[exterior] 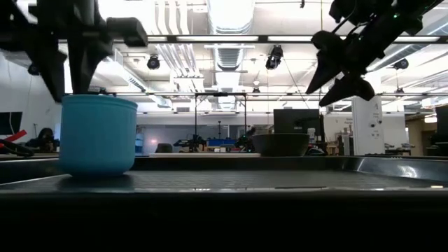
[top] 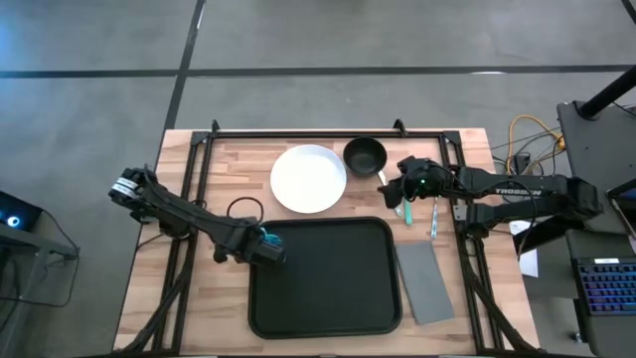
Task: Set up tray
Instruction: Put the plate on top of the tray
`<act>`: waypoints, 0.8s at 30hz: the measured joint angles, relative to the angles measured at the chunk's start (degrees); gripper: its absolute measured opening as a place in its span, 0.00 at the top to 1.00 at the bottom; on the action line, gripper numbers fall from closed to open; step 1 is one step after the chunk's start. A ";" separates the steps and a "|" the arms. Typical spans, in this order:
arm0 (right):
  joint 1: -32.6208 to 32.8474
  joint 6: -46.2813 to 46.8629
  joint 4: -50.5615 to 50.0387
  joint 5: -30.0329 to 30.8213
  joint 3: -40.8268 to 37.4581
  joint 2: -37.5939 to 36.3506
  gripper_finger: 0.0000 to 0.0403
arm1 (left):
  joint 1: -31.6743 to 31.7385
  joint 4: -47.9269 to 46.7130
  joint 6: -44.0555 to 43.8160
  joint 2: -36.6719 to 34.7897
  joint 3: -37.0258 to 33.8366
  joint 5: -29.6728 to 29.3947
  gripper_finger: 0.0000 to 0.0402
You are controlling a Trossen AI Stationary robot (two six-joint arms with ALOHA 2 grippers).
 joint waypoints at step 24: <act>1.46 -48.67 -2.04 -5.92 19.57 26.69 0.43 | -0.23 -22.64 25.59 -0.96 20.65 0.05 0.79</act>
